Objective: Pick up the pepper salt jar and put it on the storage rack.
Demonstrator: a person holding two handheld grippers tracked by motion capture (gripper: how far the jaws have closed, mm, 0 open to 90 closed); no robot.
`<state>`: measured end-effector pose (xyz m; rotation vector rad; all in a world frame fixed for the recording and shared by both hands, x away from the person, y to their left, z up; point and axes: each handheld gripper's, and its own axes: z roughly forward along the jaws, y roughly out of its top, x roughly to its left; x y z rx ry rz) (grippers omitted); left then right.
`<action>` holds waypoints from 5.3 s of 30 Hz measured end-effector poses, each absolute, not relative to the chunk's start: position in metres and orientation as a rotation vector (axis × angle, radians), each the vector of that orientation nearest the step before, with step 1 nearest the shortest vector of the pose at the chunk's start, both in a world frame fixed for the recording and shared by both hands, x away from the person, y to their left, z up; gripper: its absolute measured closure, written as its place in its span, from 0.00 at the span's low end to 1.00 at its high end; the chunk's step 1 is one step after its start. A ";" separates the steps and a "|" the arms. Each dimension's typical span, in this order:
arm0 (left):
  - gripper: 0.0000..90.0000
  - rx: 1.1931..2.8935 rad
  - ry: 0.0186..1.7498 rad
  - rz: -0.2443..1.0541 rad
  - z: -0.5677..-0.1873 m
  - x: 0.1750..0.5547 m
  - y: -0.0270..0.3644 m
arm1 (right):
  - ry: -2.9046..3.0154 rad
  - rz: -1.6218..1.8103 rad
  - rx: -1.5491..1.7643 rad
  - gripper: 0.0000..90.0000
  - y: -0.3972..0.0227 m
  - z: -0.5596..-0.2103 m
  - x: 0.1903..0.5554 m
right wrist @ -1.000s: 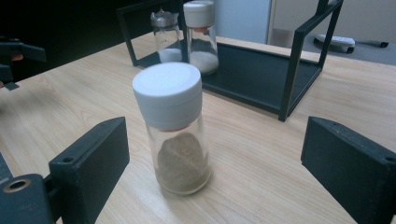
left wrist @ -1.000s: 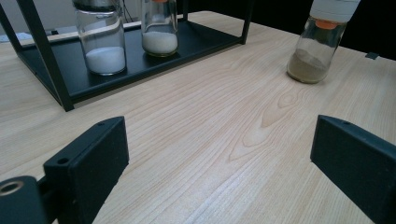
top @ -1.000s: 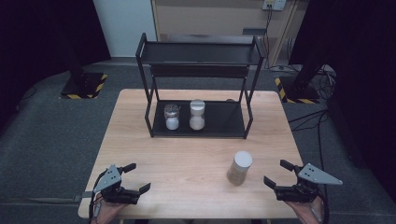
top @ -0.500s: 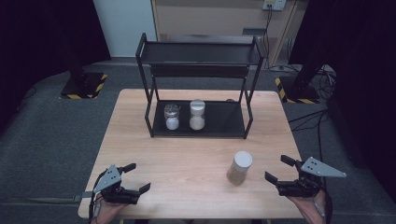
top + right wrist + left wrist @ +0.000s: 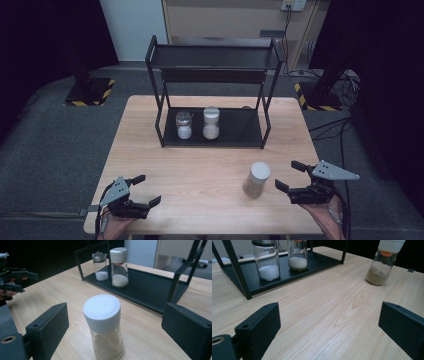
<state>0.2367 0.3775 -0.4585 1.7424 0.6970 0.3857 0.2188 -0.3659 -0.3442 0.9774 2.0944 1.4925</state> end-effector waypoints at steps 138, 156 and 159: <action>0.01 1.734 0.710 0.382 -0.459 0.237 0.379 | 2.076 1.219 1.003 0.37 -0.227 -0.300 0.384; 0.01 1.733 0.711 0.381 -0.459 0.237 0.380 | 1.987 1.149 1.105 0.37 -0.211 -0.318 0.411; 0.01 1.732 0.710 0.381 -0.459 0.237 0.380 | 1.978 1.141 1.118 0.37 -0.209 -0.322 0.414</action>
